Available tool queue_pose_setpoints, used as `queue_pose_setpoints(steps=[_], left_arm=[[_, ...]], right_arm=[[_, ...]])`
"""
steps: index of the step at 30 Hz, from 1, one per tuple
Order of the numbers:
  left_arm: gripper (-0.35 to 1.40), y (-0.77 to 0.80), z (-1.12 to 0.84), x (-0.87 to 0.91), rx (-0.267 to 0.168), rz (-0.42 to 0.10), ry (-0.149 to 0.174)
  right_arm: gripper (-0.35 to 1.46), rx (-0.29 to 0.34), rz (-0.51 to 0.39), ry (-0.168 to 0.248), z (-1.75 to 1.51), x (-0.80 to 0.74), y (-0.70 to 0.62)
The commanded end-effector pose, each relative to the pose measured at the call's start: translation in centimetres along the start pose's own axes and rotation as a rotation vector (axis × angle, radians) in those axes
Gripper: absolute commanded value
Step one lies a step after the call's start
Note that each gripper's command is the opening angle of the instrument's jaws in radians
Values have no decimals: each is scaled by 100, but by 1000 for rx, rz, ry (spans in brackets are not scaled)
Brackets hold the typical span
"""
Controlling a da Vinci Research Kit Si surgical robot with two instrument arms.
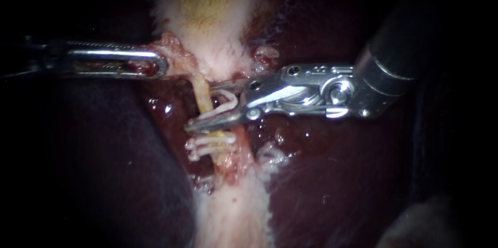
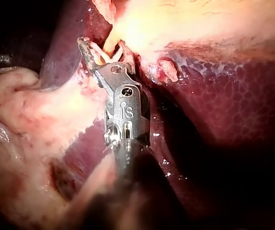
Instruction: Clipping third clip left tube
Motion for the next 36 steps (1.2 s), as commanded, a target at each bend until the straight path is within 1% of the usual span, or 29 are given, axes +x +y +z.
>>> queue_pose_setpoints(steps=[1, 5, 7, 11, 13, 16, 22, 27, 36], left_arm=[[-35, 0, 0, 0, 0, 0, 0], [-35, 0, 0, 0, 0, 0, 0], [-35, 0, 0, 0, 0, 0, 0], [-35, 0, -1, 0, 0, 0, 0], [-35, 0, -1, 0, 0, 0, 0], [-35, 0, -2, 0, -1, 0, 0], [-35, 0, -3, 0, -1, 0, -1], [-35, 0, -3, 0, -1, 0, -1], [-35, -1, -3, 0, -2, 0, -1]], right_arm=[[50, 6, -1, 7, 1, 1, 0], [50, 32, -7, 53, 2, 5, -3], [50, 47, -8, 66, 1, 10, -6], [50, 64, -9, 111, -5, 25, -12], [50, 70, -5, 126, -8, 33, -17], [50, 76, -1, 142, -11, 42, -23], [49, 86, -3, 143, -10, 46, -34], [45, 91, -4, 142, -11, 46, -36], [22, 97, 6, 141, -17, 43, -37]])
